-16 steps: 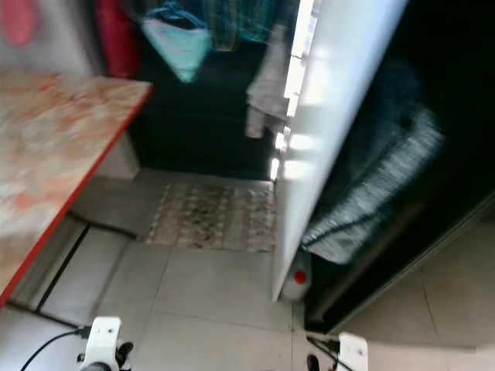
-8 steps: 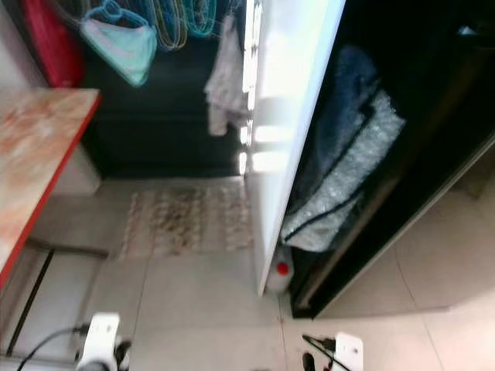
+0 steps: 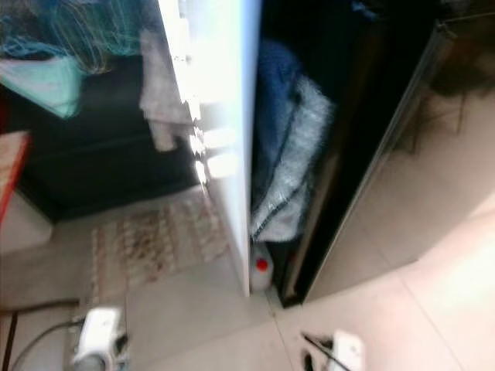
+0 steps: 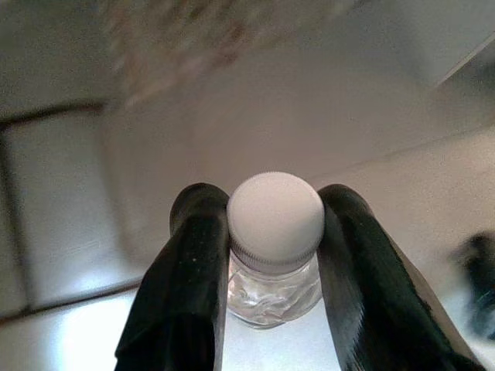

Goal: Restocking fridge

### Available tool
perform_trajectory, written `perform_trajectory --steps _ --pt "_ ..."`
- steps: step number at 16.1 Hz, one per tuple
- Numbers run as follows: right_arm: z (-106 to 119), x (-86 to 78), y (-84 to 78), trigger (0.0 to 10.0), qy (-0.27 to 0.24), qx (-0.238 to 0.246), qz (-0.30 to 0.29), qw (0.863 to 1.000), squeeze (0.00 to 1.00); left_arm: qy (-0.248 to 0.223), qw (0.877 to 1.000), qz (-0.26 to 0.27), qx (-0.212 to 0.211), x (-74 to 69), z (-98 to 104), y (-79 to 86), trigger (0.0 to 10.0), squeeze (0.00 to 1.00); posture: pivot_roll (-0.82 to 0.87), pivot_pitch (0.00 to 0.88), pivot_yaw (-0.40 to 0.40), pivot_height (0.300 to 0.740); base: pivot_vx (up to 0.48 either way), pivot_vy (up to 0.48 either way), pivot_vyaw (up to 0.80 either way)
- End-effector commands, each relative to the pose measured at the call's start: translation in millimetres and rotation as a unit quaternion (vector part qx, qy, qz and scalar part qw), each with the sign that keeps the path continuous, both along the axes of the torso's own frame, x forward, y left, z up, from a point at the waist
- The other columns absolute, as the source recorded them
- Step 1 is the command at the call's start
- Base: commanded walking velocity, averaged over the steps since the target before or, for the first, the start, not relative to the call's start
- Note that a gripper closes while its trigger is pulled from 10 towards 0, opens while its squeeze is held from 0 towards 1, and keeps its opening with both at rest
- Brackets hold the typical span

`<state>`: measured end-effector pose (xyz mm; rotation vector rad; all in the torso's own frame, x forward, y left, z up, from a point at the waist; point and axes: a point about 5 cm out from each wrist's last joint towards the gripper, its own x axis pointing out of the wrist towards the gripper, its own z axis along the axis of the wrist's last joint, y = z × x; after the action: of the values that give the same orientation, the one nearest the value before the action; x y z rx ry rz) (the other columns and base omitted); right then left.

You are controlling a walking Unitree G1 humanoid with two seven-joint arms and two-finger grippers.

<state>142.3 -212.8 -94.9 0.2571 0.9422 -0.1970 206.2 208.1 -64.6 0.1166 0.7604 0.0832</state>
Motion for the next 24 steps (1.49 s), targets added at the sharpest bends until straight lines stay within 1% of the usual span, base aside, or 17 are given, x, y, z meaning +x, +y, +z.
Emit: perform_trajectory --steps 1,3,6,11,15,18,20,21,22,24 --pt "0.8 3.8 2.8 10.0 -0.005 0.004 -0.004 1.0 0.0 0.019 1.0 0.0 0.008 -11.0 -5.3 5.2 10.0 0.0 -0.04 0.069 0.036 0.74 0.0 0.0 -0.74" --pt "0.6 2.0 0.8 10.0 -0.003 0.002 -0.004 1.0 0.0 0.02 1.0 0.007 0.003 -13.8 -6.7 5.5 10.0 0.0 -0.04 0.1 0.021 0.74 0.0 0.0 -0.74" --pt "0.3 1.2 1.2 10.0 -0.003 0.002 -0.001 1.0 0.0 0.019 1.0 0.01 0.004 -14.7 -6.4 7.9 10.0 0.0 -0.03 0.121 0.021 0.74 0.0 0.0 -0.74" --pt "0.2 2.4 5.0 10.0 -0.005 0.007 0.001 1.0 0.0 0.015 1.0 0.006 0.006 -12.2 -4.7 9.8 10.0 0.0 -0.02 0.13 0.037 0.74 0.0 0.0 -0.74" --pt "0.0 4.6 9.9 10.0 -0.007 0.012 -0.001 1.0 0.0 0.014 1.0 0.003 0.012 -10.6 -2.8 14.5 10.0 0.0 -0.03 0.135 0.043 0.74 0.0 0.0 -0.74" --pt "0.9 5.8 7.3 10.0 -0.009 0.01 -0.002 1.0 0.0 0.011 1.0 0.002 0.01 -9.1 -2.6 11.4 10.0 0.0 -0.03 0.14 0.032 0.74 0.0 0.0 -0.74" --pt "1.8 6.7 6.4 10.0 -0.012 0.014 0.012 1.0 0.0 0.012 1.0 -0.012 0.011 -9.2 -3.3 7.9 10.0 0.0 -0.02 0.137 0.016 0.74 0.0 0.0 -0.72" --pt "1.6 6.3 5.6 10.0 -0.01 0.01 0.011 1.0 0.0 0.012 1.0 -0.009 0.011 -9.6 -3.4 8.5 10.0 0.0 -0.02 0.136 0.01 0.74 0.0 0.0 -0.68" --pt "1.9 6.6 4.9 10.0 -0.013 0.008 0.006 1.0 0.0 0.014 1.0 -0.004 0.011 -10.4 -3.6 10.0 10.0 0.0 -0.01 0.136 0.003 0.74 0.0 0.0 0.0" --pt "2.2 7.3 5.2 10.0 -0.013 0.009 0.018 1.0 0.0 0.019 1.0 -0.004 0.011 -12.1 -4.5 11.1 10.0 0.0 -0.03 0.137 0.006 0.74 0.0 0.0 0.0"
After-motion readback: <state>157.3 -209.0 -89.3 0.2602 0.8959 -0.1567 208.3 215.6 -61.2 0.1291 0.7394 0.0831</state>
